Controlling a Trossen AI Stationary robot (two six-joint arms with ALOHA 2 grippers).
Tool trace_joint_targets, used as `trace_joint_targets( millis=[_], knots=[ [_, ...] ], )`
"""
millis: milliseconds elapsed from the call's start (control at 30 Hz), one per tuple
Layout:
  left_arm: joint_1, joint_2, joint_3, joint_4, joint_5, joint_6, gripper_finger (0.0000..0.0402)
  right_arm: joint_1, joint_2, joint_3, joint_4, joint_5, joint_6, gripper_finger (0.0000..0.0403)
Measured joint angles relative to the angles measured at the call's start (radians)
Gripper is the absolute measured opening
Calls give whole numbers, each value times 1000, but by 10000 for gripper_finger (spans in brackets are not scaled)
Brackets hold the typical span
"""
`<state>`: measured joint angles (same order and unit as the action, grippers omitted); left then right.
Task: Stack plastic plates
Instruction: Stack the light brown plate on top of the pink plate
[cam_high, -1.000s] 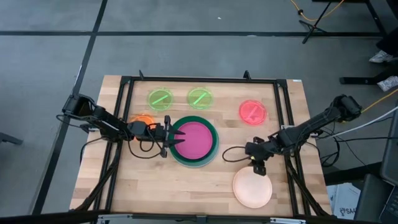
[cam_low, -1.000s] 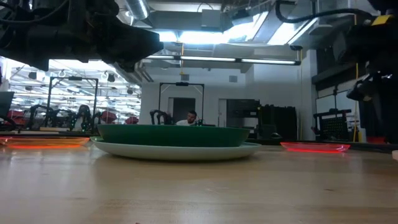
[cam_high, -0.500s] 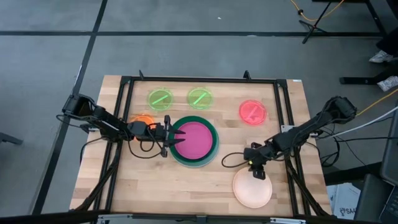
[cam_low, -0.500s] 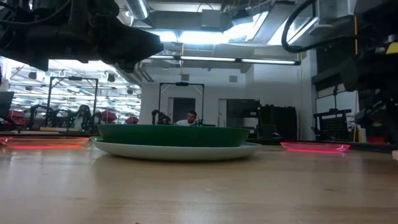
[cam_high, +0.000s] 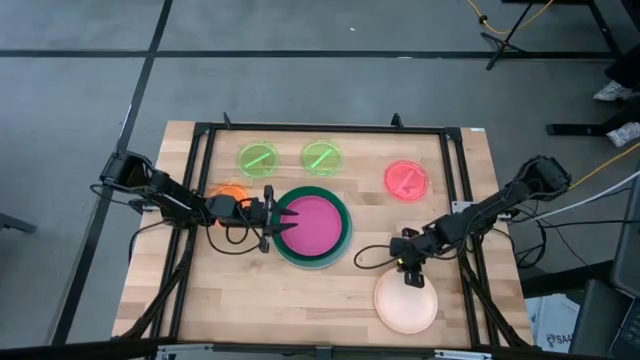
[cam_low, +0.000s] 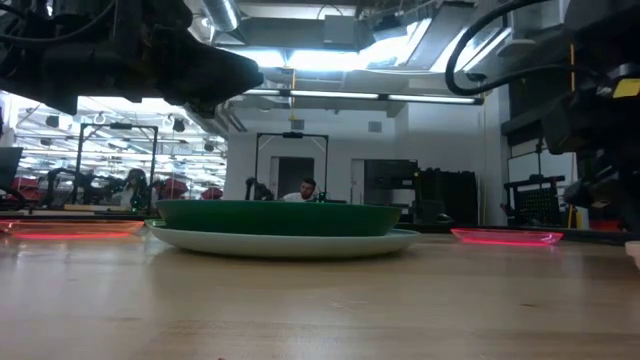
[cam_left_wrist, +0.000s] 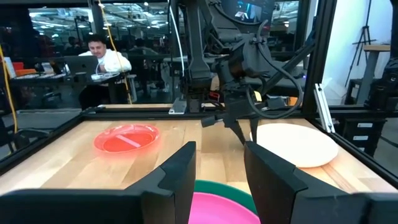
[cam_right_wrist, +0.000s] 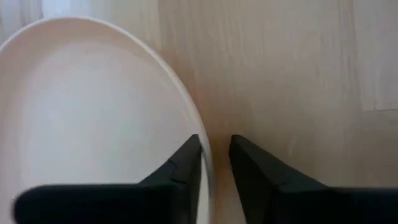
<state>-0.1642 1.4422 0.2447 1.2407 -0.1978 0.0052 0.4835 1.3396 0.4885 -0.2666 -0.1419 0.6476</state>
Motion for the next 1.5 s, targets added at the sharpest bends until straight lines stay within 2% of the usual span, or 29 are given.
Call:
trace_joint_targets(
  millis=[100, 200, 400, 500, 1100, 1233, 1433, 1500],
  knots=[
    [0, 0, 0, 1, 0, -1, 130, 0, 0, 0, 5, 0, 18, 38],
    [0, 0, 0, 1, 0, -9, 130, 0, 0, 0, 6, 34, 109, 8],
    [0, 0, 0, 1, -8, -23, 130, -5, 0, 1, 6, 35, 276, 15],
    [0, 0, 0, 2, -21, -23, 130, -27, -1, 16, -6, -4, 307, 9],
    [-10, 0, 0, 3, -22, -30, 130, -218, -42, 179, 4, -33, 149, 2],
    [-10, 0, 0, 3, -22, -30, 130, -275, -40, 208, 10, -1, 147, 2],
    [-10, 0, 0, 11, -22, -30, 130, -358, -4, 237, 35, 142, 171, 2],
    [-10, 0, 0, 15, -22, -30, 130, -389, 23, 250, 29, 151, 156, 2]
  ],
)
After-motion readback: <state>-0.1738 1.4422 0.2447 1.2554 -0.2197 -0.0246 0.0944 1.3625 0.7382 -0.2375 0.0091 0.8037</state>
